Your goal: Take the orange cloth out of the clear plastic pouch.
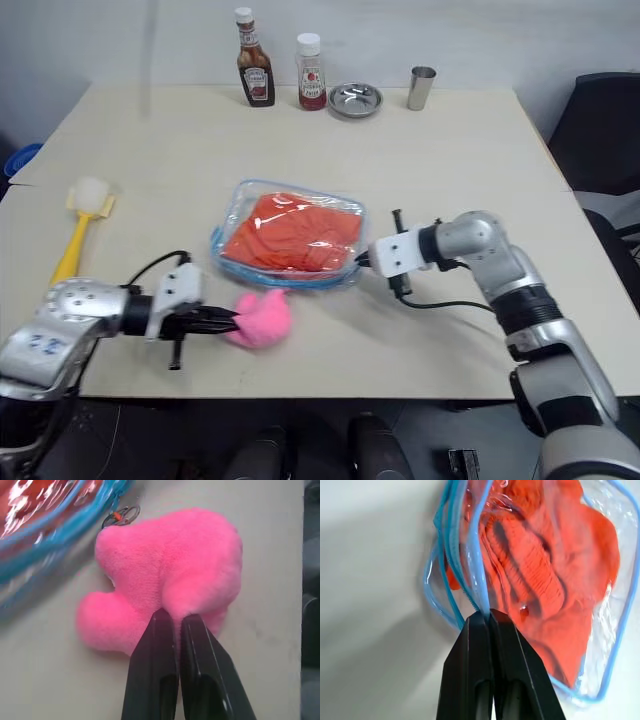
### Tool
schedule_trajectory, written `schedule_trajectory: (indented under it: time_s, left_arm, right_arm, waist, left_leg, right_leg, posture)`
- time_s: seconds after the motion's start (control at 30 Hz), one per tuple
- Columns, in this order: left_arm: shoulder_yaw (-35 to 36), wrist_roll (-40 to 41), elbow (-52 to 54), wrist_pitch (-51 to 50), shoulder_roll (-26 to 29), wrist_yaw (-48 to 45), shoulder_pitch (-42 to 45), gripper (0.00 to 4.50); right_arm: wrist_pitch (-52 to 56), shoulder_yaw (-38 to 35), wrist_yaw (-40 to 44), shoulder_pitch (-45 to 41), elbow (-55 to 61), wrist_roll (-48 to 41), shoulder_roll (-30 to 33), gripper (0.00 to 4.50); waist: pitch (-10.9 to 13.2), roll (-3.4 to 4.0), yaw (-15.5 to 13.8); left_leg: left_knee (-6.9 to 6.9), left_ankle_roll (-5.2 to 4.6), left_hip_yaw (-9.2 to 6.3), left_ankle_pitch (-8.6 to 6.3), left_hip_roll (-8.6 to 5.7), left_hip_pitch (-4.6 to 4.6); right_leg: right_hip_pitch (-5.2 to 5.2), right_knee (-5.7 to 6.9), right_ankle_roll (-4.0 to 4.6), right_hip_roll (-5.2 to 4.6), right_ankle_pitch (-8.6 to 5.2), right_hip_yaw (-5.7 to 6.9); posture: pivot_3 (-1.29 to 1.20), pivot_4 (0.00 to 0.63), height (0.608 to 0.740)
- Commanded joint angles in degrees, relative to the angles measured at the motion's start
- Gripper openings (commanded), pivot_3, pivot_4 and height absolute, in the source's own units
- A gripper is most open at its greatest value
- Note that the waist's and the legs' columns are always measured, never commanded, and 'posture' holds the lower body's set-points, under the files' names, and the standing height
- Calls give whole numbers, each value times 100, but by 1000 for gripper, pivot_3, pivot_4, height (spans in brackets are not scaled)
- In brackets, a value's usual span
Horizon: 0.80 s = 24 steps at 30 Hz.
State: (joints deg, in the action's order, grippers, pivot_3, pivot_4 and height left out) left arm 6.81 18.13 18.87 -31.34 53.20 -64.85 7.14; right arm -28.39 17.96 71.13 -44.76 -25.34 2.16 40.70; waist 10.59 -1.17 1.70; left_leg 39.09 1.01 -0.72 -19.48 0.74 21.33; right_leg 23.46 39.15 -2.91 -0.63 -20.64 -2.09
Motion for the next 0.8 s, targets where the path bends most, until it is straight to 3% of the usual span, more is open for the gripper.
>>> schedule_trajectory:
  time_s: [0.03, 0.23, 0.6, 0.67, 0.7, 0.8]
  left_arm:
    - [1025, 328, 93, -148, 225, 50, -387, 0]
    - [1985, 317, -592, 50, 574, 10, -793, 0]
    - [1577, 463, -601, 202, 483, 81, -799, 0]
    - [1423, 588, -523, -82, 328, 314, -643, 0]
    - [1401, 702, -494, -251, 265, 379, -573, 519]
    - [1403, 863, -381, -405, 260, 325, -622, 1382]
  right_arm:
    - [-142, -272, 215, 376, 650, -403, 315, 21]
    - [180, -701, 577, 1211, 1702, -1405, 794, 21]
    - [530, -908, 252, 1635, 1994, -1348, 882, 21]
    - [739, -967, 60, 1692, 2068, -1317, 844, 425]
    - [898, -1000, -23, 1724, 2110, -1330, 839, 615]
    - [1238, -1105, -95, 1881, 2325, -1486, 923, 1616]
  waist:
    - [1, 1, -7]
    - [4, 6, -8]
    - [5, 8, 4]
    - [5, 8, -1]
    - [5, 8, -3]
    - [5, 8, -6]
  left_leg:
    - [0, -3, 0, -1, 0, 1]
    - [-2, -8, -5, -5, 0, 2]
    - [-8, -8, -3, -6, 0, -2]
    - [-8, -8, -3, -6, 0, -2]
    - [-8, -8, -3, -6, 0, -2]
    - [-6, -8, -4, -6, 0, 1]
  right_leg:
    - [0, -2, 0, -1, 0, 1]
    - [-1, -4, 0, -1, 0, 6]
    - [-2, -5, 1, -1, 0, 4]
    - [-2, -5, 1, -1, 0, 4]
    - [-2, -4, 1, -1, 0, 4]
    - [-2, -3, 1, 0, 0, 5]
  posture:
    - [0, 150, 740]
    - [0, 150, 740]
    - [0, 150, 740]
    - [0, 150, 740]
    - [0, 150, 740]
    - [0, 150, 740]
